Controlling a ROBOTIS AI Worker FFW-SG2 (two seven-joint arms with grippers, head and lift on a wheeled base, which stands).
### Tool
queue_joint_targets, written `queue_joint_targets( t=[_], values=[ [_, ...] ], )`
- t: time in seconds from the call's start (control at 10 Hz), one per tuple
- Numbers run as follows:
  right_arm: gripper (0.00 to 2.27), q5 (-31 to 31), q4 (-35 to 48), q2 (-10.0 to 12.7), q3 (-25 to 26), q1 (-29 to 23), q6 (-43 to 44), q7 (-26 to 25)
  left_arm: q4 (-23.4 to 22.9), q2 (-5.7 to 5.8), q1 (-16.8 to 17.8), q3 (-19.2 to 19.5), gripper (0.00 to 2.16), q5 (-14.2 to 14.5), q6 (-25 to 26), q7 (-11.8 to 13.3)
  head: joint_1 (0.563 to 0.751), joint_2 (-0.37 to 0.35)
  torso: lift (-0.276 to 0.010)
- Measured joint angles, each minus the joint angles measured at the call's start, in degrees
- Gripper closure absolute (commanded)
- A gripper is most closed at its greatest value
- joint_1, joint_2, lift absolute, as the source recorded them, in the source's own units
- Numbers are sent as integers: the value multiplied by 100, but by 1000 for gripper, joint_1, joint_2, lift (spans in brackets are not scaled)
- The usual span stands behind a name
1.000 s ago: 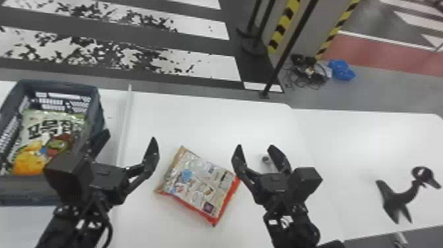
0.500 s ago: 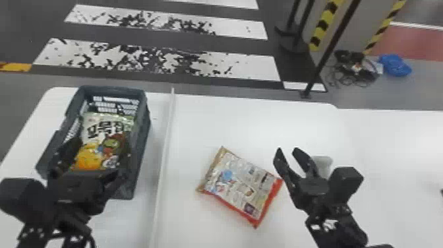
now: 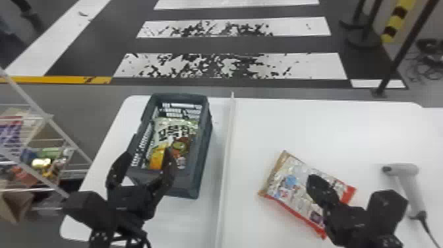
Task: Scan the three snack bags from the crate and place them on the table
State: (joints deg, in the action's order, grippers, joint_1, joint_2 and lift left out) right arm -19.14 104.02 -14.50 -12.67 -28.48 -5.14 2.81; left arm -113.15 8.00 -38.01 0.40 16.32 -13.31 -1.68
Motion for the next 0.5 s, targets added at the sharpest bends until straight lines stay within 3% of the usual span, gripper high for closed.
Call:
queue_joint_targets(
  t=[0.5],
  values=[
    [2219, 12, -236, 38, -734, 219, -335, 0, 76, -3, -17, 40, 76, 190, -96, 68, 695, 294, -37]
  ],
)
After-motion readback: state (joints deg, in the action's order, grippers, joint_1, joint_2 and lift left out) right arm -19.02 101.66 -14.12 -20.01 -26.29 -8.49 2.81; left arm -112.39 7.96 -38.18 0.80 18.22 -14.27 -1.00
